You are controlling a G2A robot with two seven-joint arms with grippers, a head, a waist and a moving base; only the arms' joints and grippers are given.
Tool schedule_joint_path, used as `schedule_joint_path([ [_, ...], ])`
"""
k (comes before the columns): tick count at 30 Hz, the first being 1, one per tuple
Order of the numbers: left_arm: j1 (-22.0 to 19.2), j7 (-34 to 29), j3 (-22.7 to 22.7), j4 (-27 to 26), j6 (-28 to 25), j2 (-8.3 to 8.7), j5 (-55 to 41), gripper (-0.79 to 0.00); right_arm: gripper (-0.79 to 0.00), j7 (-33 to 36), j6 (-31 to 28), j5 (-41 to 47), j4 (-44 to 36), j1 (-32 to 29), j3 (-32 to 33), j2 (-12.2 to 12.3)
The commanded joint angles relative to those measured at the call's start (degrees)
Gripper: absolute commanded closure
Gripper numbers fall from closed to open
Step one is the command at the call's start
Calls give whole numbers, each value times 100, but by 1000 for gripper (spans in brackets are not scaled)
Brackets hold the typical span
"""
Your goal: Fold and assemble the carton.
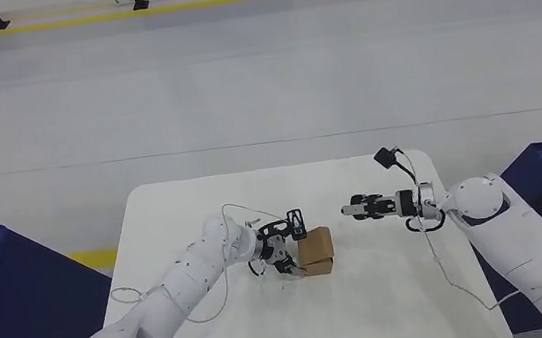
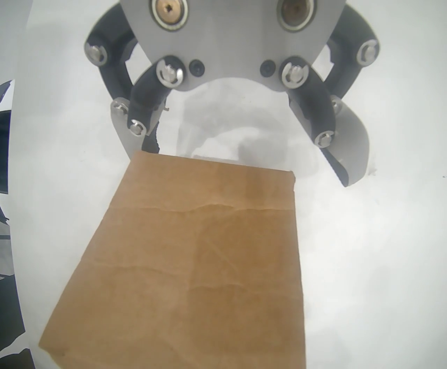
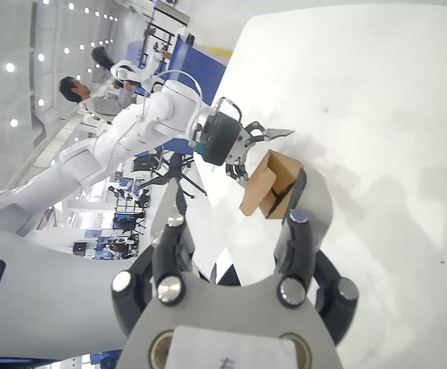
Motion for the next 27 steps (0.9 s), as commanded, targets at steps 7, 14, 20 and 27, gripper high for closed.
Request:
schedule_joint_path([
  [7, -3, 44, -48, 70, 6, -58, 93, -785, 0, 549, 389, 803, 14, 38, -285, -103],
  [14, -1, 20, -87, 120, -10, -101, 156, -785, 0, 332, 463, 488, 418, 326, -773, -286],
  [20, -4, 1, -125, 180, -26, -140, 186, -785, 0, 38, 340, 87, 664, 463, -1072, -410],
  [27, -9, 28, -162, 247, -53, -174, 256, -785, 0, -30, 285, -82, 888, 558, -1197, -485],
])
